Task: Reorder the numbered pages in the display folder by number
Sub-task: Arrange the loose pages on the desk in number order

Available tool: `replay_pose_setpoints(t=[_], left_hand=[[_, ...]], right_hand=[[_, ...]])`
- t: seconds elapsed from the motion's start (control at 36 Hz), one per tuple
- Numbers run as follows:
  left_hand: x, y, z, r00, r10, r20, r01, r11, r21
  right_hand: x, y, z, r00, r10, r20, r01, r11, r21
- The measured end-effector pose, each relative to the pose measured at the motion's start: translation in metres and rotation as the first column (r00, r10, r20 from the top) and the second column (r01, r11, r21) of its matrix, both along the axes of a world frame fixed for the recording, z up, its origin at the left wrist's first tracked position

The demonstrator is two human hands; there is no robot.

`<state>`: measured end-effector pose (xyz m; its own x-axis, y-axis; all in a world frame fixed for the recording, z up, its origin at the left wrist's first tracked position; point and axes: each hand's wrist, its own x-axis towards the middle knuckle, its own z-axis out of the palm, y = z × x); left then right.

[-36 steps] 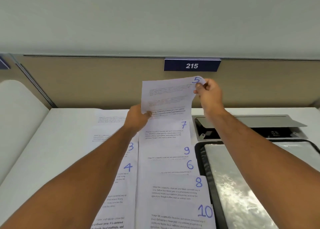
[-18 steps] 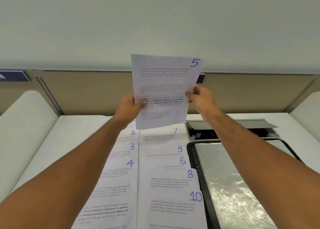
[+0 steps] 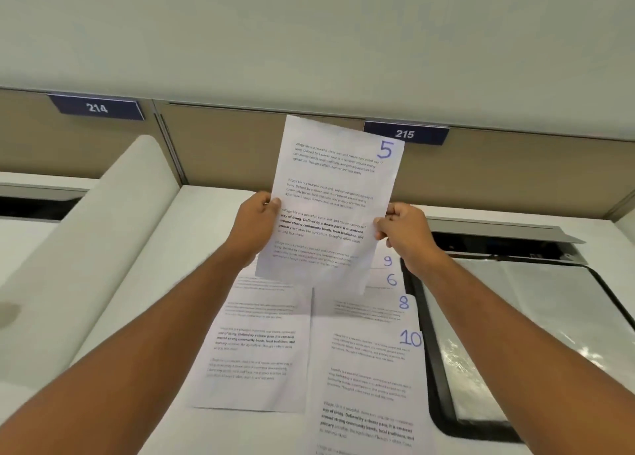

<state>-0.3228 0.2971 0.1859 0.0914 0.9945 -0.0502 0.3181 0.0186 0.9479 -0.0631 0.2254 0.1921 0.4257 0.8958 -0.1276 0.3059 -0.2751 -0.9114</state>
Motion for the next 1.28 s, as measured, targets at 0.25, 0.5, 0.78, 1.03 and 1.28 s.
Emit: replay_pose_setpoints(t=[0.25, 0.5, 0.78, 1.03, 1.28], left_hand=[[-0.063, -0.069, -0.055, 0.99, 0.142, -0.013, -0.142, 0.979, -0.146], [-0.116, -0.132, -0.122, 0.962, 0.238, -0.133, -0.26, 0.947, -0.189], [-0.147, -0.155, -0.154, 0.903, 0.247, -0.352, -0.304, 0.946, -0.117], [-0.152, -0.154, -0.164, 0.874, 0.256, -0.412, -0.309, 0.949, -0.065], [-0.155, -0.156, -0.171, 0.876, 0.261, -0.405, -0.318, 0.945, -0.079]], right_hand=[[-0.062, -0.056, -0.057, 0.999, 0.023, -0.029, -0.027, 0.982, -0.187], [-0.125, -0.111, -0.125, 0.995, 0.095, 0.038, -0.076, 0.935, -0.346], [-0.151, -0.127, -0.153, 0.968, 0.143, 0.204, -0.047, 0.91, -0.413], [-0.162, -0.132, -0.163, 0.941, 0.182, 0.286, -0.06, 0.92, -0.386], [-0.163, -0.134, -0.168, 0.902, 0.219, 0.373, -0.072, 0.926, -0.37]])
